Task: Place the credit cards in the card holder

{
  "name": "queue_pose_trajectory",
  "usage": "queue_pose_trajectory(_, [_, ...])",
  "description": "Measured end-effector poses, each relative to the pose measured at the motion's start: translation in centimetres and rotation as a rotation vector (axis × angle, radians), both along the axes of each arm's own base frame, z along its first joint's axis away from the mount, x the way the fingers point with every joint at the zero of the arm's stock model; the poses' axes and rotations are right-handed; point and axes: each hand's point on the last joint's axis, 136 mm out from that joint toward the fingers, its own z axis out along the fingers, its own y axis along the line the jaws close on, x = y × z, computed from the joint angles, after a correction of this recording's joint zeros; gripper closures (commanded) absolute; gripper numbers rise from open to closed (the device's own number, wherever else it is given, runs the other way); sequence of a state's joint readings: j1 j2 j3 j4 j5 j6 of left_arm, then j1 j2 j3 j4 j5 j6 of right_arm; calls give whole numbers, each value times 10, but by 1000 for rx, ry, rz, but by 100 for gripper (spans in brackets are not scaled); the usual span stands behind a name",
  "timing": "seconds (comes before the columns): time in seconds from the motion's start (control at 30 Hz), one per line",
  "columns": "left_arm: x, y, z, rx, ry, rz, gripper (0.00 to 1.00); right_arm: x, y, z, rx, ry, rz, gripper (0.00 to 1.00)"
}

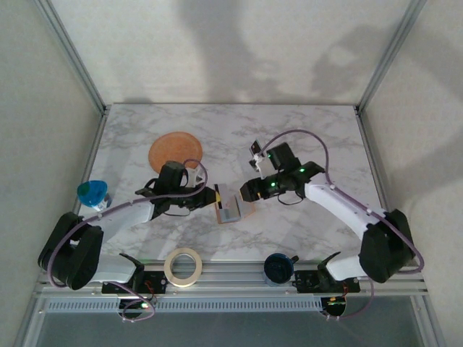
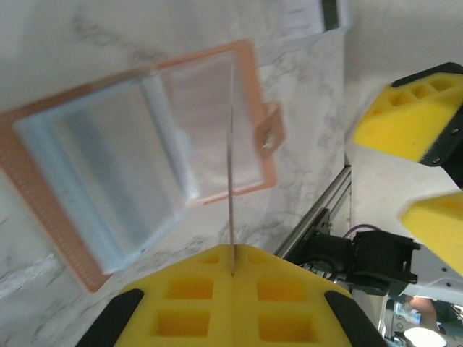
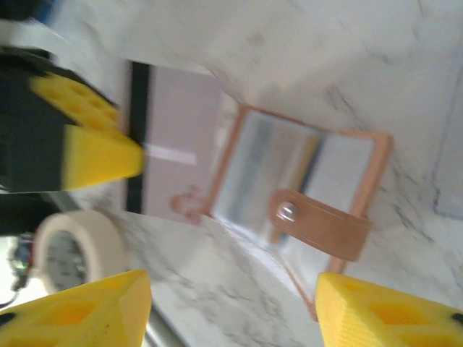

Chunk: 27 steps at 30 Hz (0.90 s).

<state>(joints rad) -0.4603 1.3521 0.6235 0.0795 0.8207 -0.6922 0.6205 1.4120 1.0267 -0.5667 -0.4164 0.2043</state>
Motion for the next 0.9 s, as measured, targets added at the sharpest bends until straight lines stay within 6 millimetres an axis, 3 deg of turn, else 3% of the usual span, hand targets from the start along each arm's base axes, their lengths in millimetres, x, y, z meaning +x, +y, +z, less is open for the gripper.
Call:
queue_pose_trajectory(0.13, [-1,-7,-15,13,34,-9,100,-2,-6,-34,-108,23,-1,71])
queue_pose_trajectory(0.33, [-1,-23,-30,16,70,-35,100,2,-4,-42,-119,31,-9,71])
queue_pose_trajectory(0.9, [10,-28,-63,38,131,-9,100,11,-23,-80,-253,26,-61,74])
